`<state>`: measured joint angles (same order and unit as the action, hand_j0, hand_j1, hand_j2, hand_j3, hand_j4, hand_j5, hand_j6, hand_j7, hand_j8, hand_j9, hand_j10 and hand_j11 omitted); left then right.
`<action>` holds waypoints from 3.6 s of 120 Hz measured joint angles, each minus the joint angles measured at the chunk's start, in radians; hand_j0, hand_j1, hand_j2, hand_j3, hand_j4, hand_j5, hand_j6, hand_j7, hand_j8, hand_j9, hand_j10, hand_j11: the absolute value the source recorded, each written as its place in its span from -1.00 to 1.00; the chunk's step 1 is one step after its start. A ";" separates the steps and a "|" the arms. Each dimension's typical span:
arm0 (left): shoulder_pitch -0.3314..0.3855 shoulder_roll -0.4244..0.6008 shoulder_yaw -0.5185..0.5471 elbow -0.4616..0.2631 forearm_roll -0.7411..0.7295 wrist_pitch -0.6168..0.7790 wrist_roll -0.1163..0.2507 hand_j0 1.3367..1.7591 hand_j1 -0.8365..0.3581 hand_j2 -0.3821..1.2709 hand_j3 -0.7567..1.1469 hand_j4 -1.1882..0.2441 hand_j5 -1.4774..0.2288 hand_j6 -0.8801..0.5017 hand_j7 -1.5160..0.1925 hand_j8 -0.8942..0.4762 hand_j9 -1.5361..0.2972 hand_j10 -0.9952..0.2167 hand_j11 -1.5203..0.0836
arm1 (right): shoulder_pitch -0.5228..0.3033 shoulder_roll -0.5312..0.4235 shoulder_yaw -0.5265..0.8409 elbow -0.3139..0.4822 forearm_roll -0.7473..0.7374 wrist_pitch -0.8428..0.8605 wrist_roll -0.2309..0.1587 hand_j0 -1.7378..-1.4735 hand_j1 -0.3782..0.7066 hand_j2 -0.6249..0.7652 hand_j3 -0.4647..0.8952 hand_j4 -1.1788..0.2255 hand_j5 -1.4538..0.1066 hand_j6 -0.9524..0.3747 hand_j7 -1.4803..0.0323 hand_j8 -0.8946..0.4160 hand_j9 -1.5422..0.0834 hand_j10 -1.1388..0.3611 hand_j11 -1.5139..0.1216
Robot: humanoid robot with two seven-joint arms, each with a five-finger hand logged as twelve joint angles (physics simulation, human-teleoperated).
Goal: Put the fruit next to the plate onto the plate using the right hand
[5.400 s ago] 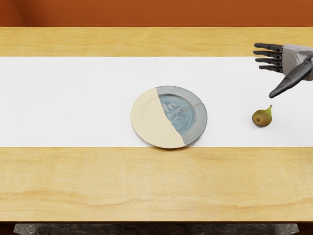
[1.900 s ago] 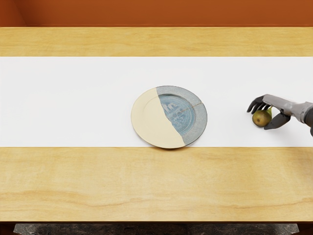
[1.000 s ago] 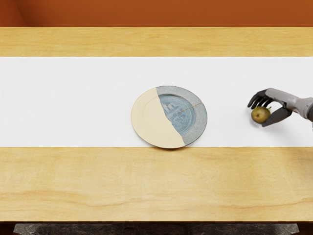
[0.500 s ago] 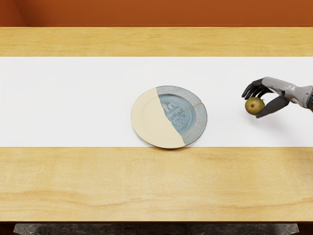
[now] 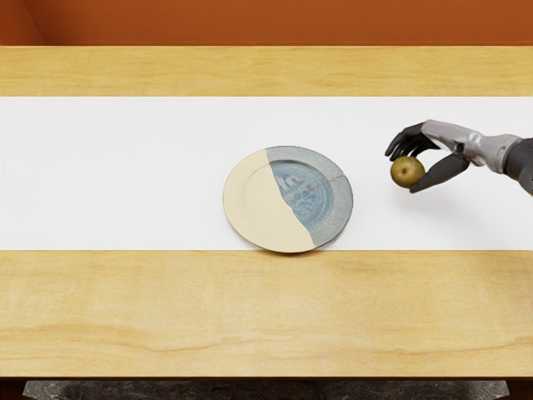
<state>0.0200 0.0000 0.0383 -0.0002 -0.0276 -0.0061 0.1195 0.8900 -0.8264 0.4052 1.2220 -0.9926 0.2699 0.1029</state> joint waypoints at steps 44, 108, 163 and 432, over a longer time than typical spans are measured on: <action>0.000 0.000 0.000 0.000 0.000 0.000 0.000 0.52 0.98 -0.54 -0.21 0.66 0.73 0.27 0.77 0.31 0.68 0.64 0.90 | 0.022 0.055 0.006 0.018 0.020 0.002 0.000 -0.39 0.07 0.05 -0.32 -0.05 -0.02 -0.32 0.06 -0.28 0.06 0.01 0.02; 0.000 0.000 0.000 0.000 0.000 0.000 0.000 0.52 0.98 -0.54 -0.21 0.66 0.73 0.27 0.77 0.31 0.68 0.64 0.90 | 0.048 0.162 0.007 0.018 0.039 0.001 -0.002 -0.39 0.08 0.00 -0.32 -0.04 -0.01 -0.33 0.07 -0.24 0.07 0.03 0.03; 0.000 0.000 0.000 0.000 0.000 0.000 0.000 0.52 0.98 -0.54 -0.21 0.66 0.73 0.27 0.77 0.31 0.68 0.64 0.90 | 0.049 0.258 0.004 0.018 0.038 0.000 -0.010 -0.39 0.08 -0.04 -0.32 -0.03 0.01 -0.32 0.09 -0.25 0.09 0.02 0.05; 0.005 0.000 0.001 0.000 0.000 0.000 -0.001 0.52 0.98 -0.54 -0.21 0.66 0.73 0.27 0.77 0.31 0.68 0.64 0.90 | 0.138 -0.134 -0.008 -0.068 0.410 0.341 -0.097 -0.40 -0.95 -0.10 -0.32 0.67 0.86 0.43 0.96 0.36 0.90 0.51 0.85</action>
